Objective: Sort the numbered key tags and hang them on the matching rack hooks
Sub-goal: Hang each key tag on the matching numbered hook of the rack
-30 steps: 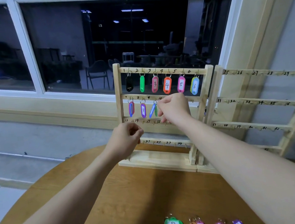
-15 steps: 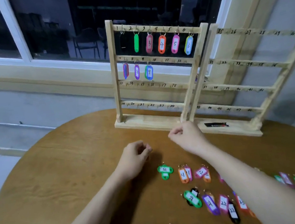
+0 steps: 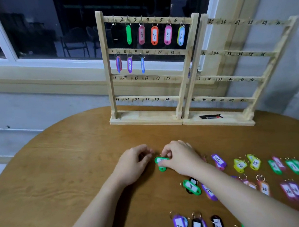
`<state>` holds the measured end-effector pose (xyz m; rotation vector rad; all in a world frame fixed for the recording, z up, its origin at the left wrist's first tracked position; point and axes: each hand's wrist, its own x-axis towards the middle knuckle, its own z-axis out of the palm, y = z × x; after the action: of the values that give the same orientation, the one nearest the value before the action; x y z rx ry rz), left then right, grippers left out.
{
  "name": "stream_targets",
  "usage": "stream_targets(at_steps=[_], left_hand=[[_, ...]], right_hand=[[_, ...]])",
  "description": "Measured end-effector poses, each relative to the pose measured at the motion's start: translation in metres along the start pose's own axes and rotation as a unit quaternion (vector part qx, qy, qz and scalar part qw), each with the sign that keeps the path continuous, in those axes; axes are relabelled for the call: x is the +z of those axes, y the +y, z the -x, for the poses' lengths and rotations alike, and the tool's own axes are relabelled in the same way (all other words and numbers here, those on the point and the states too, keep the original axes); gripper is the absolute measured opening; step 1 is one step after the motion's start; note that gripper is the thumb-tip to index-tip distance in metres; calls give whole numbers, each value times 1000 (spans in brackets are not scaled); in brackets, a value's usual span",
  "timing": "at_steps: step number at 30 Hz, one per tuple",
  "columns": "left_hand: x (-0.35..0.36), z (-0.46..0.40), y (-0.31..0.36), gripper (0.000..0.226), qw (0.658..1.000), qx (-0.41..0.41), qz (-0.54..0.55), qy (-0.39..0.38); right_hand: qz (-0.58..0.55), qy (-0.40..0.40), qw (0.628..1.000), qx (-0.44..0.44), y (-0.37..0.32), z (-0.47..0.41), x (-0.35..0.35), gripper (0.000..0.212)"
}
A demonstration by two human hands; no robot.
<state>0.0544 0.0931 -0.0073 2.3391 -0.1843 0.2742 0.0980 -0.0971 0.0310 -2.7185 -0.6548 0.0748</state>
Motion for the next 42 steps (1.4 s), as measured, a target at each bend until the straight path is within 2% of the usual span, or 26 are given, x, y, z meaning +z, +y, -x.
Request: stream_targets(at_steps=[6, 9, 11, 16, 25, 31, 38, 42], left_hand=[[1, -1, -1, 29, 992, 83, -93, -31], [2, -3, -4, 40, 990, 77, -106, -41], [3, -3, -4, 39, 992, 70, -101, -38], [4, 0, -4, 11, 1000, 11, 3, -22], [-2, -1, 1, 15, 994, -47, 98, 22], [-8, 3, 8, 18, 986, -73, 133, 66], [-9, 8, 29, 15, 963, -58, 233, 123], [-17, -12, 38, 13, 952, -40, 256, 163]], right_hand=[[-16, -10, 1000, 17, -2, -2, 0, 17], [-31, -7, 999, 28, -3, 0, 4, 16], [-42, 6, 999, 28, -3, 2, 7, 16], [-112, 21, 993, 14, -6, 5, 3, 19], [-226, 19, 974, 13, -1, 1, -17, 21], [-248, 4, 968, 37, 8, -1, -28, 21], [-302, 7, 953, 36, 14, -12, -43, 31], [-317, 22, 948, 26, 12, -28, -63, 33]])
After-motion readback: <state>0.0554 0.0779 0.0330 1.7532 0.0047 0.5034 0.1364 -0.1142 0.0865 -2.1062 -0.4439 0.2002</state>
